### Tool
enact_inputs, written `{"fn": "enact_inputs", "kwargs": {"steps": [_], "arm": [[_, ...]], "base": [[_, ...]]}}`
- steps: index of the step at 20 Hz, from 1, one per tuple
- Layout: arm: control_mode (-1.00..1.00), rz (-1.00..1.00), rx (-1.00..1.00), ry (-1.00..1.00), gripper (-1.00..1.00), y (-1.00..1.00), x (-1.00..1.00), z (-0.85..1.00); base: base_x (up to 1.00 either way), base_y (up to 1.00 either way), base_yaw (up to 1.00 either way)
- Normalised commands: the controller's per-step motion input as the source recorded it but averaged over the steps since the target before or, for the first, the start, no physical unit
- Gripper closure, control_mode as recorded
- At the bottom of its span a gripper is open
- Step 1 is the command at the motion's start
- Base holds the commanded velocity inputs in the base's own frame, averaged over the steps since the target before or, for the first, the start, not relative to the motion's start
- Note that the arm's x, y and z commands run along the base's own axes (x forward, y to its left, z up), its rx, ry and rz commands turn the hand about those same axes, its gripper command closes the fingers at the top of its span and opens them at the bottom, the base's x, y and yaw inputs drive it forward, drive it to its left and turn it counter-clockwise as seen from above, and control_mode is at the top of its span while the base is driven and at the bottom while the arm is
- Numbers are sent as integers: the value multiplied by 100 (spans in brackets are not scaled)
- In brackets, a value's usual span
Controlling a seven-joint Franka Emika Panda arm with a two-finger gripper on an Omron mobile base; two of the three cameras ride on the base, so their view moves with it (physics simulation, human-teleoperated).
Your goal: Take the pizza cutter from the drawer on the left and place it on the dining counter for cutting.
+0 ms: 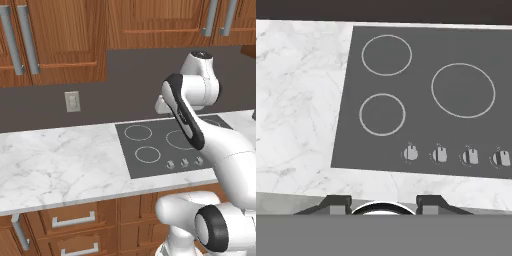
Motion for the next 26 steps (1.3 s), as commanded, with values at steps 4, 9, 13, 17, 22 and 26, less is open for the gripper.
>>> {"fn": "enact_inputs", "kwargs": {"steps": [4, 9, 13, 17, 22, 26], "arm": [[-100, 0, 0, 1, -100, 16, -25, 0], [-100, 0, 0, 2, -100, 47, -66, 0], [-100, 1, -4, 0, -100, 55, -77, 0], [-100, 1, -2, 0, -100, 43, -69, -14], [-100, 6, -6, 0, -100, 70, -78, -3], [-100, 15, -9, 0, -100, 67, -40, -22]], "base": [[0, 0, 0], [0, 0, 0], [0, 0, 0], [0, 0, 0], [0, 0, 0], [0, 0, 0]]}}
